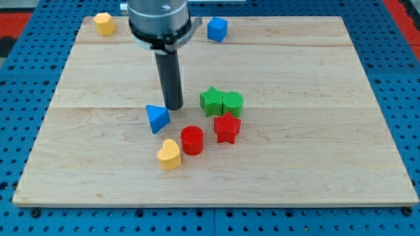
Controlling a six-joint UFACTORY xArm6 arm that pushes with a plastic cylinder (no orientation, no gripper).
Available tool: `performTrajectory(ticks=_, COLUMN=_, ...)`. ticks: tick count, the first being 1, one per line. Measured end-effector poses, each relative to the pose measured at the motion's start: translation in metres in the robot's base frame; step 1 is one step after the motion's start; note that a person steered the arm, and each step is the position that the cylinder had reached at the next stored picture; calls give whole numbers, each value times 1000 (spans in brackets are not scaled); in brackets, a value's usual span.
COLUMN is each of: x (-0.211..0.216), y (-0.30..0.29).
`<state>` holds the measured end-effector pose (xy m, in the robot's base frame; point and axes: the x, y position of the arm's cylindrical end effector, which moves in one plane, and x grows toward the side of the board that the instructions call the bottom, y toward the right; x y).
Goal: Reposition green star parallel right to the blue cube
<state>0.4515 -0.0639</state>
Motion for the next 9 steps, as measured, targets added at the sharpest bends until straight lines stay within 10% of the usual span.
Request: performTrajectory(ticks=9, x=-170, y=225)
